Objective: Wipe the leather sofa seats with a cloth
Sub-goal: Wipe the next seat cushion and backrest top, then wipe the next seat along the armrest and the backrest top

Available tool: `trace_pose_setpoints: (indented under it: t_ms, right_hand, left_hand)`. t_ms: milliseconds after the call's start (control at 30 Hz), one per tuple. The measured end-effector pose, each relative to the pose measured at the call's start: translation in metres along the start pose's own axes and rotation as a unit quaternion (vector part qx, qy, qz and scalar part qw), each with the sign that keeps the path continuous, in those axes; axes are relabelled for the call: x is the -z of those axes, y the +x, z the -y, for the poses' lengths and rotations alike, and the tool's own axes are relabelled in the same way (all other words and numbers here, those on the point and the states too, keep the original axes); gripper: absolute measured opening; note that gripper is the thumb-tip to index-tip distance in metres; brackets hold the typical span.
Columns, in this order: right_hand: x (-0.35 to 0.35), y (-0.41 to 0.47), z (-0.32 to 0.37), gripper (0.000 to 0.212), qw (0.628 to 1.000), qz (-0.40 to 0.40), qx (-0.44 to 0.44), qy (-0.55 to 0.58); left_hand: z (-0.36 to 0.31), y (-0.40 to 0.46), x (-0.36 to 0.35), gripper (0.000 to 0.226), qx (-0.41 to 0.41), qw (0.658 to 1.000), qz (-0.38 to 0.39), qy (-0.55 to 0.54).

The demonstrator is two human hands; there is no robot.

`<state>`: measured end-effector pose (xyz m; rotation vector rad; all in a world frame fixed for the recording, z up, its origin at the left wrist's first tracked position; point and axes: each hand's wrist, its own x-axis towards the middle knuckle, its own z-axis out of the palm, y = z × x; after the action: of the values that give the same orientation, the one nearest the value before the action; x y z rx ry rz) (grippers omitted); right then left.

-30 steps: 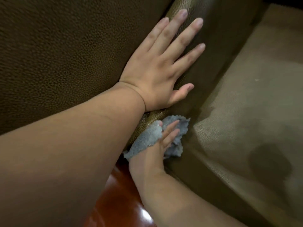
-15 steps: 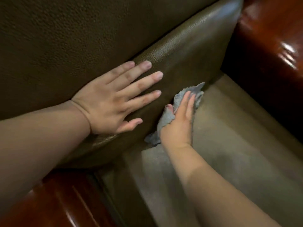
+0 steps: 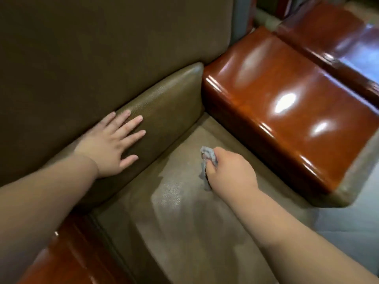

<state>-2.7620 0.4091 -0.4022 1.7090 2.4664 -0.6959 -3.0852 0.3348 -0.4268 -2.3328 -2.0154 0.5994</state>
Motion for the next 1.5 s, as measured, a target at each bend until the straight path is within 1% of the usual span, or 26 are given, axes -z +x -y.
trace_pose_setpoints:
  t_ms: [33, 67, 100, 133, 167, 233, 267, 300, 333, 367, 400, 433, 500, 567, 633, 767, 900, 1033, 1100, 1167, 1200, 1300, 1333, 1433, 1500]
  right_hand:
    - [0.02, -0.019, -0.004, 0.026, 1.0, -0.007, -0.005, 0.0]
    - [0.04, -0.039, -0.006, 0.028, 1.0, -0.014, -0.015, 0.01]
    - [0.061, -0.059, -0.008, 0.029, 0.999, -0.022, -0.025, 0.025]
    - [0.082, -0.079, -0.009, 0.03, 0.998, -0.026, -0.034, 0.043]
    - [0.103, -0.099, -0.01, 0.031, 0.997, -0.03, -0.04, 0.061]
    - [0.145, -0.139, -0.013, 0.032, 0.995, -0.033, -0.047, 0.085]
    - [0.164, -0.16, -0.016, 0.032, 0.994, -0.034, -0.047, 0.097]
    - [0.183, -0.182, -0.02, 0.033, 0.993, -0.038, -0.043, 0.108]
    - [0.2, -0.201, -0.024, 0.033, 0.992, -0.042, -0.036, 0.112]
    - [0.215, -0.22, -0.028, 0.032, 0.993, -0.044, -0.03, 0.109]
    - [0.229, -0.239, -0.033, 0.032, 0.993, -0.045, -0.025, 0.103]
    - [0.243, -0.257, -0.038, 0.032, 0.994, -0.046, -0.021, 0.093]
    - [0.265, -0.291, -0.048, 0.031, 0.996, -0.049, -0.022, 0.076]
    - [0.282, -0.319, -0.062, 0.029, 0.996, -0.048, -0.032, 0.069]
    - [0.296, -0.343, -0.079, 0.028, 0.995, -0.046, -0.052, 0.076]
    - [0.326, -0.376, -0.126, 0.028, 0.992, -0.037, -0.068, 0.103]
    - [0.364, -0.39, -0.18, 0.026, 0.986, -0.051, -0.072, 0.144]
    - [0.401, -0.384, -0.248, 0.024, 0.984, -0.042, -0.062, 0.161]
    - [0.424, -0.379, -0.291, 0.023, 0.983, -0.039, -0.055, 0.168]
    - [0.448, -0.374, -0.338, 0.025, 0.979, -0.03, -0.057, 0.191]
    - [0.459, -0.37, -0.363, 0.028, 0.976, -0.025, -0.057, 0.209]
    - [0.489, -0.361, -0.431, 0.048, 0.968, 0.014, -0.062, 0.242]
    - [0.498, -0.357, -0.451, 0.049, 0.968, 0.029, -0.064, 0.241]
    - [0.521, -0.341, -0.497, 0.039, 0.967, 0.05, -0.067, 0.241]
    - [0.533, -0.324, -0.521, 0.038, 0.968, 0.055, -0.072, 0.235]
  left_hand:
    - [-0.026, -0.011, 0.015, 0.077, 0.062, 0.994, 0.076, -0.057]
    - [-0.058, -0.027, 0.026, 0.074, 0.1, 0.977, 0.139, -0.131]
    - [-0.093, -0.05, 0.036, 0.071, 0.119, 0.948, 0.193, -0.223]
    - [-0.13, -0.078, 0.045, 0.069, 0.129, 0.914, 0.223, -0.314]
    - [-0.166, -0.106, 0.057, 0.073, 0.127, 0.887, 0.235, -0.378]
    - [-0.217, -0.155, 0.094, 0.096, 0.098, 0.87, 0.221, -0.429]
    - [-0.232, -0.176, 0.116, 0.098, 0.079, 0.866, 0.206, -0.449]
    - [-0.245, -0.193, 0.142, 0.093, 0.065, 0.857, 0.207, -0.468]
    - [-0.252, -0.206, 0.165, 0.092, 0.056, 0.856, 0.205, -0.472]
    - [-0.256, -0.219, 0.184, 0.098, 0.055, 0.86, 0.195, -0.469]
    - [-0.259, -0.228, 0.203, 0.101, 0.06, 0.871, 0.187, -0.45]
    - [-0.259, -0.232, 0.22, 0.097, 0.079, 0.885, 0.179, -0.423]
    - [-0.252, -0.224, 0.254, 0.078, 0.112, 0.9, 0.164, -0.388]
    - [-0.25, -0.211, 0.3, 0.067, 0.103, 0.926, 0.113, -0.345]
    - [-0.261, -0.202, 0.356, 0.063, 0.094, 0.936, 0.066, -0.334]
    - [-0.3, -0.198, 0.425, 0.057, 0.065, 0.933, 0.023, -0.352]
    - [-0.336, -0.185, 0.467, 0.047, 0.101, 0.913, -0.04, -0.394]
    - [-0.383, -0.145, 0.499, 0.047, 0.116, 0.911, -0.031, -0.395]
    - [-0.417, -0.116, 0.518, 0.047, 0.121, 0.911, -0.033, -0.394]
    - [-0.457, -0.082, 0.538, 0.046, 0.118, 0.909, -0.018, -0.399]
    - [-0.478, -0.063, 0.547, 0.045, 0.112, 0.91, -0.01, -0.399]
    - [-0.536, -0.008, 0.575, 0.043, 0.089, 0.919, 0.003, -0.385]
    - [-0.553, 0.009, 0.585, 0.041, 0.083, 0.922, 0.005, -0.378]
    - [-0.594, 0.052, 0.614, 0.038, 0.06, 0.926, -0.001, -0.373]
    - [-0.612, 0.079, 0.628, 0.035, 0.046, 0.929, -0.002, -0.367]
